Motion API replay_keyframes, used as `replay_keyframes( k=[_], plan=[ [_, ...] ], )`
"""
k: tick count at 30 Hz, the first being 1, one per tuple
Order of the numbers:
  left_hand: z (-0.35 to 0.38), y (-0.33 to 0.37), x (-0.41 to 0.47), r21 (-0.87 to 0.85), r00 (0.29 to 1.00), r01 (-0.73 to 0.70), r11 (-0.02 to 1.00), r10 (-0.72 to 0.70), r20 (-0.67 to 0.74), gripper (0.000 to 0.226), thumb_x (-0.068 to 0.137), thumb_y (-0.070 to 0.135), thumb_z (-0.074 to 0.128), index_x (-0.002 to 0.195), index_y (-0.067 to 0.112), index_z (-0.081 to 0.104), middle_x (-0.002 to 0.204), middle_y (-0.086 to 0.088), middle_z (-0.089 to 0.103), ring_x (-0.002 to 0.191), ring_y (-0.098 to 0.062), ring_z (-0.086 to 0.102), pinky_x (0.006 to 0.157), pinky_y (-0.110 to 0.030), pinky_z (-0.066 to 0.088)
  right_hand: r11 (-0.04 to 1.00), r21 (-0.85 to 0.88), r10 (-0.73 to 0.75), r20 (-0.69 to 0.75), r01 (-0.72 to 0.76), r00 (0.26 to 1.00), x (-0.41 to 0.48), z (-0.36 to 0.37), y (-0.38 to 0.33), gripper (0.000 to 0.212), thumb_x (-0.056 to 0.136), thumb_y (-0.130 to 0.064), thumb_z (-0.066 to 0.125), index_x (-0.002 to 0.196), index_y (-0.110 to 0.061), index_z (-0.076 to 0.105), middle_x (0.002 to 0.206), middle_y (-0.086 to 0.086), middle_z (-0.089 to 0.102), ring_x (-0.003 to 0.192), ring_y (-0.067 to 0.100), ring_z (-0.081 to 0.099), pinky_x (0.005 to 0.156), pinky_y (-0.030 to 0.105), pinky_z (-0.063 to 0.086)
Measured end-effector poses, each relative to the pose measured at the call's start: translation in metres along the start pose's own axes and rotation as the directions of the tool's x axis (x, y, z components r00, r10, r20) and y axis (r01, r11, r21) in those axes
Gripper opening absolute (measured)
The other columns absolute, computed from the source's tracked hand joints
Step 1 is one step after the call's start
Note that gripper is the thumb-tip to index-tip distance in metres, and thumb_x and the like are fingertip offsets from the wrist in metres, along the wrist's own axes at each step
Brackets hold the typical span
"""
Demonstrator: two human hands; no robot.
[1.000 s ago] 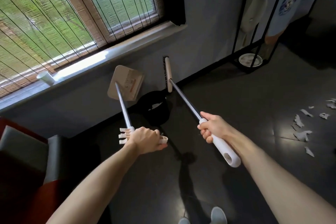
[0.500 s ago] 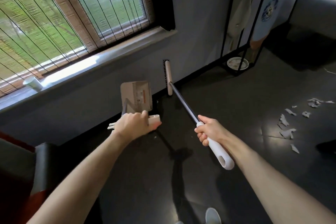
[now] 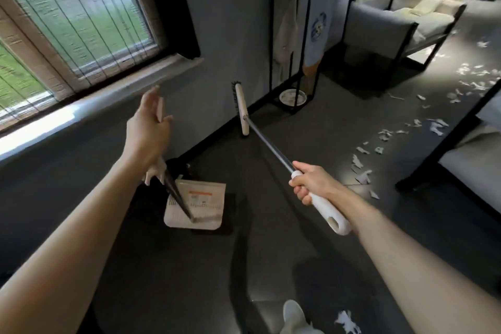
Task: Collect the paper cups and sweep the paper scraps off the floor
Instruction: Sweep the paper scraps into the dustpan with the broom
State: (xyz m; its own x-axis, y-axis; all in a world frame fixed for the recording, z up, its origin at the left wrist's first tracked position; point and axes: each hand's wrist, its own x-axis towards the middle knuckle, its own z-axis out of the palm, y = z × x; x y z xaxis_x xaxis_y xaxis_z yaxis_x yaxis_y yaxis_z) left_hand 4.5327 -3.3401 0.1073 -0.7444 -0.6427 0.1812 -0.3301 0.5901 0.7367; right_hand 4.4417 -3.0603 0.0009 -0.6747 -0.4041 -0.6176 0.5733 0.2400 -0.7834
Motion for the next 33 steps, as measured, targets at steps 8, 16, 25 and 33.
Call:
replay_keyframes(
  k=[8,16,25,33],
  plan=[
    [0.167,0.008,-0.014,-0.016,0.954,0.078,0.997,-0.07,0.292,0.044,0.097,0.021,0.045,0.138,0.035,0.036,0.124,-0.01,0.055,0.075,-0.026,0.063,0.047,-0.03,0.05,0.992,0.093,0.094,-0.156,-0.08,0.983,0.01,-0.102,0.025,0.065,0.093,0.006,0.045,0.149,-0.022,0.026,0.063,0.005,0.043,0.032,0.004,0.039,0.032,0.015,0.032],
    [0.342,0.137,0.032,-0.1,0.834,0.056,0.993,0.008,0.551,0.041,0.097,0.02,0.045,0.133,0.037,0.038,0.091,0.002,0.054,0.061,-0.023,0.061,0.052,-0.037,0.056,0.954,0.288,0.164,-0.284,-0.079,0.945,0.063,-0.254,-0.012,0.066,0.092,0.011,0.041,0.148,-0.022,0.027,0.059,0.003,0.036,0.03,0.003,0.034,0.03,0.013,0.028],
    [0.504,0.287,0.123,-0.174,0.788,-0.083,0.981,0.172,0.592,0.04,0.098,0.02,0.045,0.132,0.039,0.036,0.087,-0.004,0.06,0.056,-0.021,0.059,0.051,-0.039,0.055,0.933,0.36,0.125,-0.378,0.021,0.917,0.136,-0.419,-0.124,0.043,0.089,0.011,0.035,0.116,-0.019,0.049,0.059,0.003,0.036,0.032,0.005,0.032,0.031,0.011,0.026],
    [0.674,0.392,0.241,-0.246,0.695,-0.261,0.933,0.359,0.623,0.04,0.098,0.02,0.044,0.134,0.035,0.036,0.086,0.002,0.056,0.06,-0.016,0.06,0.041,-0.02,0.041,0.911,0.387,0.06,-0.464,0.141,0.884,0.248,-0.56,-0.221,0.047,0.092,0.009,0.04,0.129,-0.019,0.041,0.061,0.003,0.038,0.033,0.003,0.035,0.031,0.013,0.03]
  ],
)
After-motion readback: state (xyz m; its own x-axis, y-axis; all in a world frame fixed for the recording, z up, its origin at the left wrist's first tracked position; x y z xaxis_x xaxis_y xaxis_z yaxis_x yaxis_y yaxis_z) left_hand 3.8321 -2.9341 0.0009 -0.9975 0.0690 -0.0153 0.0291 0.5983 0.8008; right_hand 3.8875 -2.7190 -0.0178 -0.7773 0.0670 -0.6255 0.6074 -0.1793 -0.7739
